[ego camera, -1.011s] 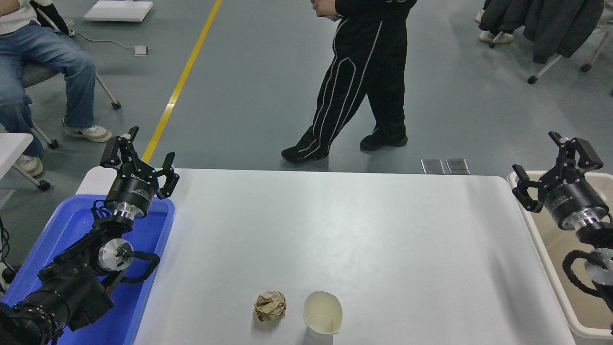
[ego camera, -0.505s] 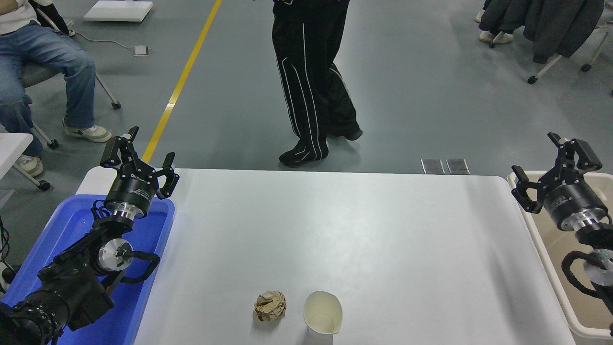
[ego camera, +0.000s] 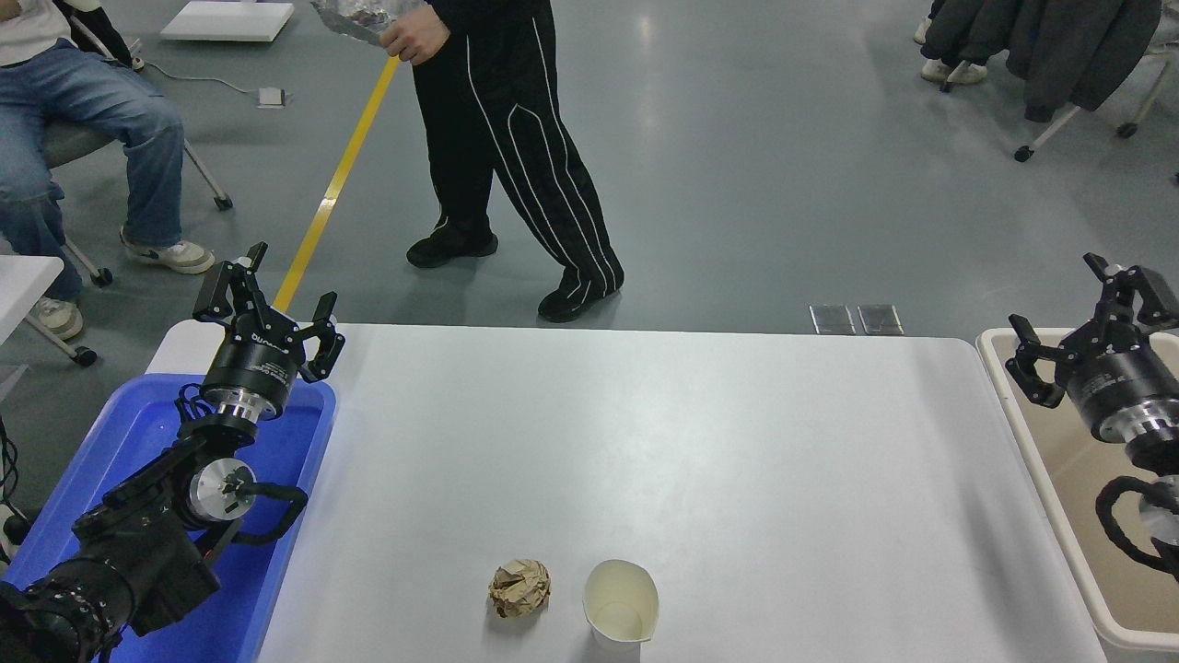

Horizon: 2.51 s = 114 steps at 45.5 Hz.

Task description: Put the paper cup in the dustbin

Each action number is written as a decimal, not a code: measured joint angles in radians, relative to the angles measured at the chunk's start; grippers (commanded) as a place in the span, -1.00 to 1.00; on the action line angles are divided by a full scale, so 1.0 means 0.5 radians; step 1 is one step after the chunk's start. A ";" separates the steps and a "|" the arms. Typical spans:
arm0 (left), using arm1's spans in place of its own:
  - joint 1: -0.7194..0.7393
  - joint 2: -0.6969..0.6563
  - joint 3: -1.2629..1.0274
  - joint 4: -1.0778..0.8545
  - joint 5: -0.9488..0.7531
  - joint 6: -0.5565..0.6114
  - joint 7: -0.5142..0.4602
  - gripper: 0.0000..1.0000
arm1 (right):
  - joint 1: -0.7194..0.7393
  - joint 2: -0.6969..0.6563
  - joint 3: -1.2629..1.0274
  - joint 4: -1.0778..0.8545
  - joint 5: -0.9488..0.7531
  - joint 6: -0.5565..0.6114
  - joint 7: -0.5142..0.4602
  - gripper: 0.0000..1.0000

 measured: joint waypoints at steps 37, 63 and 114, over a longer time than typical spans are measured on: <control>0.000 0.000 0.000 0.000 0.000 0.000 0.000 1.00 | 0.663 -0.091 -0.998 -0.135 -0.221 -0.028 0.000 0.98; 0.000 0.000 0.000 0.000 0.000 0.000 0.000 1.00 | 1.998 -0.085 -2.833 0.526 -1.195 -0.019 0.003 0.98; 0.000 0.000 0.001 0.001 0.000 0.000 0.000 1.00 | 2.067 0.781 -3.527 0.830 -1.796 0.088 0.003 0.95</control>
